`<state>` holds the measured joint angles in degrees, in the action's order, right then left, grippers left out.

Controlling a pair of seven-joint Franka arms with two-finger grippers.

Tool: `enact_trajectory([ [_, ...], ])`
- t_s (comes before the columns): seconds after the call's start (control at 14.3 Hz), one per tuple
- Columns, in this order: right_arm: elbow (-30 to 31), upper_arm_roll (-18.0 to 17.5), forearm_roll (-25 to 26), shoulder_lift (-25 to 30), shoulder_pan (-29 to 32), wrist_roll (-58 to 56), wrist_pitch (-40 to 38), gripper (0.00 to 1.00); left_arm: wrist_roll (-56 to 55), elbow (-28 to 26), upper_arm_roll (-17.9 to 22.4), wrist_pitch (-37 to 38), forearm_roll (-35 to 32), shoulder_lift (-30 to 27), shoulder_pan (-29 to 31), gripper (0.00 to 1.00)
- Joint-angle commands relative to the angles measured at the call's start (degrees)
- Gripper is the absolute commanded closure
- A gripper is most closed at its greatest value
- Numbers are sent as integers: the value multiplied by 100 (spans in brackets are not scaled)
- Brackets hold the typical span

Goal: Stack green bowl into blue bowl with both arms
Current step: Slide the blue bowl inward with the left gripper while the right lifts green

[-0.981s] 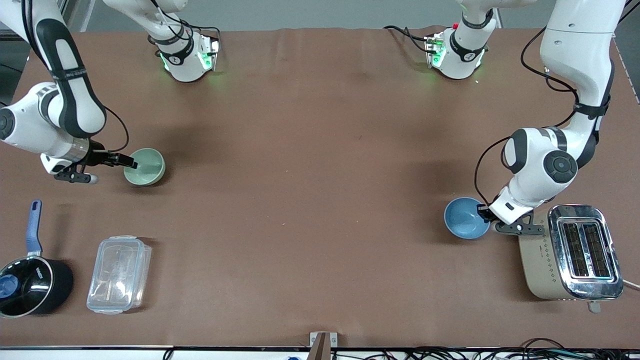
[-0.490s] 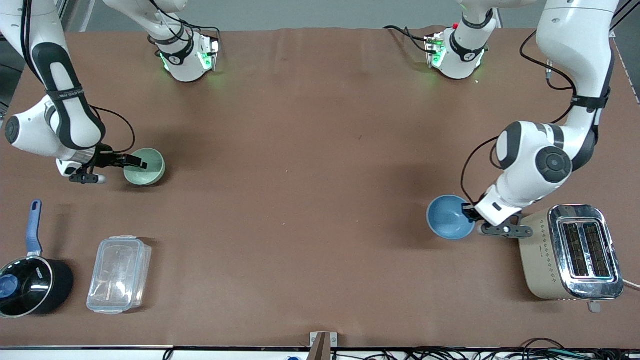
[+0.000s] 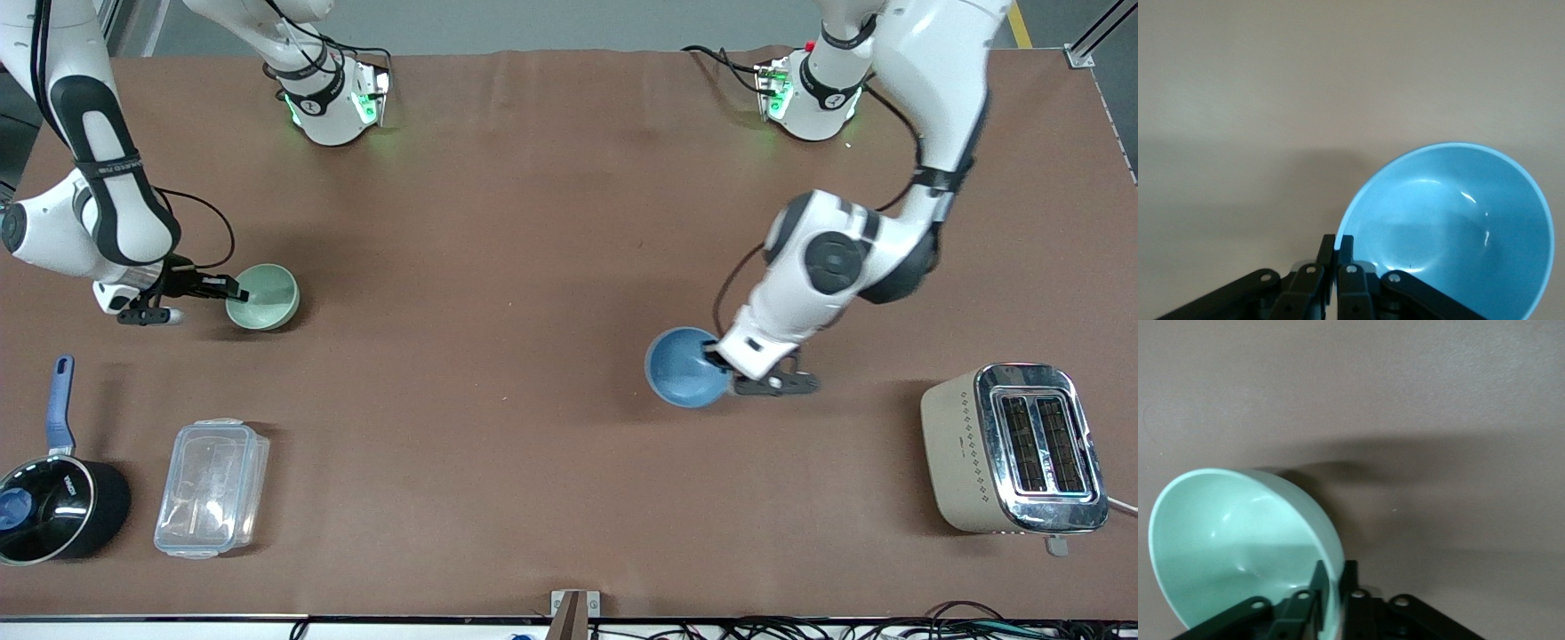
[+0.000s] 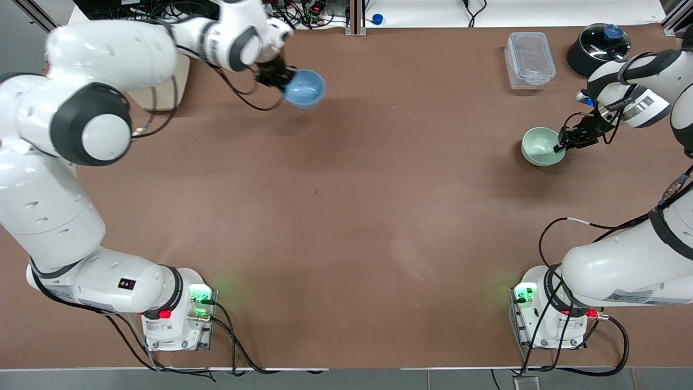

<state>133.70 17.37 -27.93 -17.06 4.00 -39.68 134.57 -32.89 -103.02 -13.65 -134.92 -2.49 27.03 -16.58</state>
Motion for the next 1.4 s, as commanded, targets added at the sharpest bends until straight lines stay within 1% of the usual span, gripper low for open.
enact_trajectory([
  [0.0, 7, 56, -151, 80, 13, -189, -18, 97, -873, 632, 56, 106, -85, 573, -765, 100],
  [0.07, -2, 65, -151, 150, 13, -180, -71, 98, -1173, 773, 56, 98, -85, 741, -976, 100],
  [0.14, -54, 83, -151, 229, 4, -180, -289, 98, -1454, 923, 73, 98, -94, 916, -1196, 100],
  [0.21, -194, 135, -151, 352, -5, -146, -656, 98, -1692, 1046, 82, 89, -94, 1066, -1390, 100],
  [0.35, -536, 179, -134, 598, -31, -49, -1124, 98, -1983, 1257, 91, 36, -103, 1330, -1689, 100],
  [0.56, -924, 171, -29, 774, -57, 328, -1476, 98, -2221, 1390, 100, -261, -103, 1568, -1936, 99],
  [0.63, -1090, 162, 163, 862, -119, 625, -1669, 98, -2283, 1390, 100, -358, -103, 1629, -1963, 99],
  [0.7, -1283, 136, 487, 950, -163, 994, -1897, 98, -2309, 1390, 100, -403, -103, 1665, -2024, 97],
  [0.77, -1494, 66, 830, 1055, -172, 1424, -2186, 98, -2310, 1390, 100, -421, -103, 1683, -2024, 81],
  [0.84, -1653, -109, 1033, 1152, -172, 1820, -2407, 98, -2327, 1390, 100, -421, -94, 1683, -2016, 44],
  [0.91, -1715, -398, 1174, 1301, -172, 2224, -2522, 98, -2405, 1399, 100, -421, -94, 1657, -2007, 1],
  [1.05, -1698, -838, 1299, 1556, -163, 2832, -2549, 97, -2433, 1617, 126, -316, -94, 1482, -1876, 0],
  [1.19, -1698, -1225, 1325, 1671, -163, 3254, -2550, 97, -2372, 1724, 126, 69, -112, 1149, -1517, 0],
  [1.33, -1698, -1673, 1325, 1680, -163, 3763, -2471, 97, -1969, 1733, 83, 614, -243, 543, -815, 0],
])
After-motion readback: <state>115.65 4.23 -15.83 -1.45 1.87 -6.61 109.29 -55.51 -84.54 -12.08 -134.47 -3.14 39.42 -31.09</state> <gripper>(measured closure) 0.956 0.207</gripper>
